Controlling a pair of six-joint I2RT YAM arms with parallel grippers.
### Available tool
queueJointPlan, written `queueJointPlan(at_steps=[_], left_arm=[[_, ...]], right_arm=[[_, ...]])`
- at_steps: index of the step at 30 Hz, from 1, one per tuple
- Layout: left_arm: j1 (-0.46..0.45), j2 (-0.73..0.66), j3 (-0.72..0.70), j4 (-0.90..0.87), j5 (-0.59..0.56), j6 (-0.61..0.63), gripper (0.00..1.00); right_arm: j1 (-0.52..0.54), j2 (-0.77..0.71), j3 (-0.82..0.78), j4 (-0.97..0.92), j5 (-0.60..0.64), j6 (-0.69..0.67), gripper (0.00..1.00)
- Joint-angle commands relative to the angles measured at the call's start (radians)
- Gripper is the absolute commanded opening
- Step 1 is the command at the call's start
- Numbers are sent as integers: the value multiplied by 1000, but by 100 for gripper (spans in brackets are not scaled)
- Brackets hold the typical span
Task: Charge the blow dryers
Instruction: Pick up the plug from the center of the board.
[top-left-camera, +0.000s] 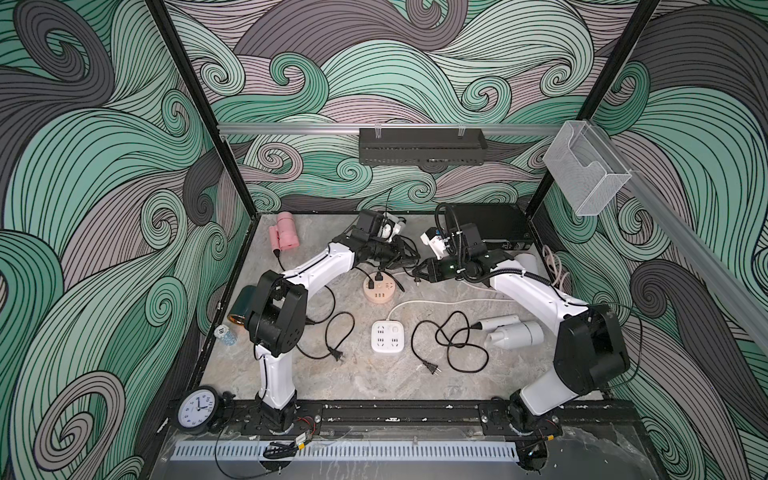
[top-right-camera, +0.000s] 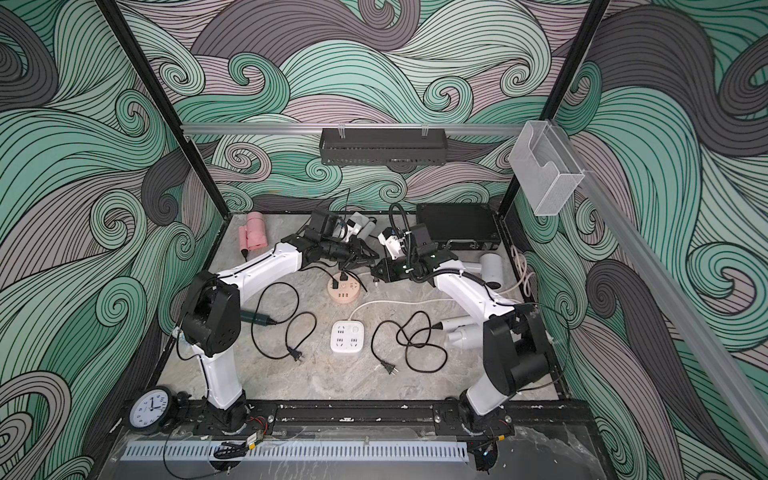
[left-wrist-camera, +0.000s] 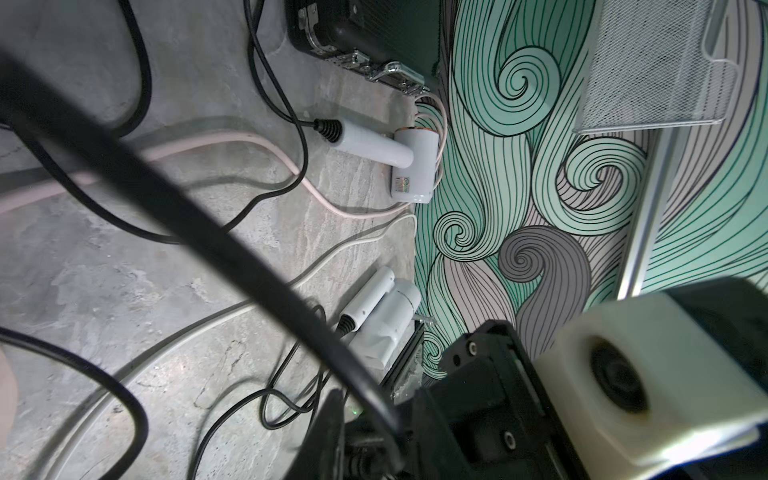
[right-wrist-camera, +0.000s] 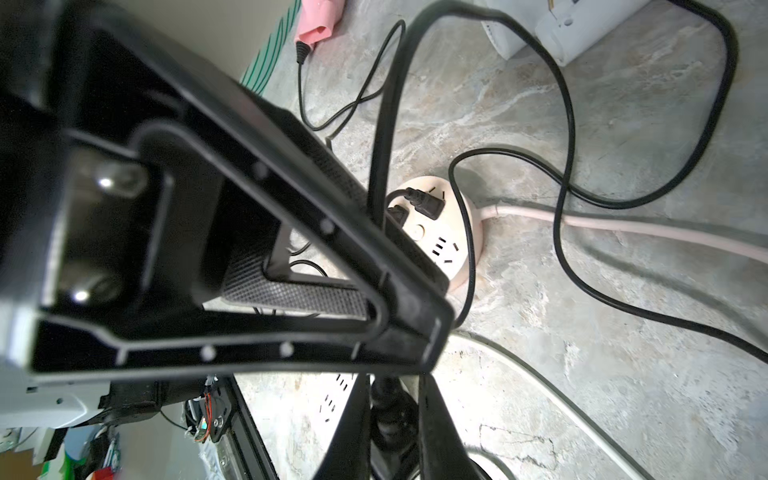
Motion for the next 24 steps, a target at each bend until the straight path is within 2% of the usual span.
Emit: queueJointPlan(at_steps=[1, 4, 6, 9, 13, 18, 24], left_arm=[[5, -17, 9, 46, 36, -14, 22], [5, -11, 5, 86, 49, -37, 8], [5, -8, 1, 112, 57, -57, 2], [5, -4, 11, 91, 53, -57, 0], [-1, -4, 52, -36, 0, 9, 0], [-18, -4, 98, -156, -77, 86, 0], [-30, 11, 134, -223, -126, 116, 0]], right_arm=[[-3, -2, -13, 56, -85, 13, 7], [-4, 12, -12, 59, -112, 17, 8], [-8, 30, -7, 57, -142, 22, 10], [-15, 40, 0, 55, -147, 39, 26], [-25, 16, 13, 36, -126, 48, 43], [-26, 13, 52, -46, -109, 46, 44], [-11, 4, 107, -189, 27, -9, 41]])
